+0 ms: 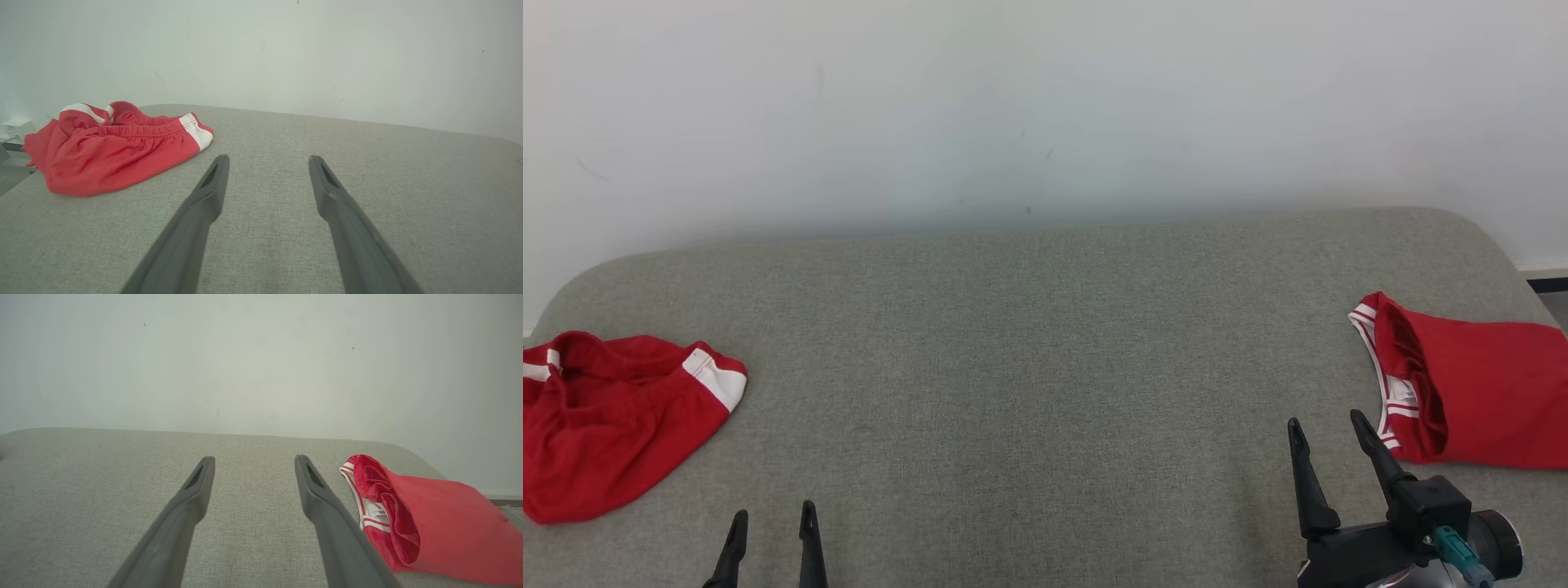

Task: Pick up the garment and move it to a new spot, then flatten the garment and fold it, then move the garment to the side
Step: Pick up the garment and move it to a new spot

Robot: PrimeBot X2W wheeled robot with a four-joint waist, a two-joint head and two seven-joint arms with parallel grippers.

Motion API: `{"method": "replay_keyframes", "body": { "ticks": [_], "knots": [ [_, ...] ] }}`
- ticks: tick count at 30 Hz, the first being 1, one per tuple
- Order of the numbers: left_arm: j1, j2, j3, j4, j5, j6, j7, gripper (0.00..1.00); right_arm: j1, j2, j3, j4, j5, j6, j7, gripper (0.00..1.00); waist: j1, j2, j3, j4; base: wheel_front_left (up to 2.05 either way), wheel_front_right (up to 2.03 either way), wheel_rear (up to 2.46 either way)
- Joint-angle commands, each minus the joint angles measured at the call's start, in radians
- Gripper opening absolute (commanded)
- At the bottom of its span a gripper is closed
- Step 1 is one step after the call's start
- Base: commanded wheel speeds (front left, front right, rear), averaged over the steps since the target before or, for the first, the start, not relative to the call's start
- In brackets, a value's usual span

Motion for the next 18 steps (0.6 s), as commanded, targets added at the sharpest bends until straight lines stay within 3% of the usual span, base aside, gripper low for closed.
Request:
{"method": "replay_keyframes", "body": {
  "ticks": [1, 18],
  "knots": [
    [0.006, 0.000, 0.000, -0.001, 0.000, 0.001, 0.000, 1.00, 0.004, 0.003, -0.002, -0.004, -0.005, -0.002, -0.001, 1.00, 0.0000, 0.0000, 0.000, 0.000, 0.00, 0.00, 0.00],
    [-0.001, -0.001, -0.006, -0.015, -0.004, 0.010, 0.000, 1.00, 0.006, 0.013, 0.001, 0.006, 0.009, -0.002, -0.001, 1.00, 0.0000, 0.0000, 0.008, 0.013, 0.00, 0.00, 0.00]
  ]
}}
